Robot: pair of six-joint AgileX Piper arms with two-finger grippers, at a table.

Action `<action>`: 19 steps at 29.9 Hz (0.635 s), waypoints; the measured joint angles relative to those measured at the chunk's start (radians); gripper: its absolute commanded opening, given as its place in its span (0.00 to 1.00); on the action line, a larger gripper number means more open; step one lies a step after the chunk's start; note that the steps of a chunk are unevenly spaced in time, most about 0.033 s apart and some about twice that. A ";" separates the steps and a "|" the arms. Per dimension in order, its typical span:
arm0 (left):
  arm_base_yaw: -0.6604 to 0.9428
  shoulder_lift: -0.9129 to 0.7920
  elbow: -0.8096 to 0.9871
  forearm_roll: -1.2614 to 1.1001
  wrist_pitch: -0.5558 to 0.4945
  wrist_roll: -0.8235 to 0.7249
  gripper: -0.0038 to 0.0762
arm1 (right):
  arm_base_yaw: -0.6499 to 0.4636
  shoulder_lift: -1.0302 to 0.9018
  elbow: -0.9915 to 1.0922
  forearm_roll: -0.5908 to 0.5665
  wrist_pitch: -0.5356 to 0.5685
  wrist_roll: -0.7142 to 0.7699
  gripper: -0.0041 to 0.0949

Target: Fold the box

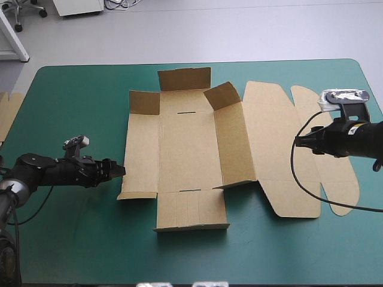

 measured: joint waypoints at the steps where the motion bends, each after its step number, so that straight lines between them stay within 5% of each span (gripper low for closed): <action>1: 0.000 0.018 0.000 -0.014 -0.003 0.010 0.57 | -0.002 0.000 0.000 0.011 0.000 -0.004 0.51; 19: 0.004 0.244 -0.004 -0.306 0.174 0.224 0.57 | -0.007 0.000 0.000 0.047 0.005 -0.017 0.51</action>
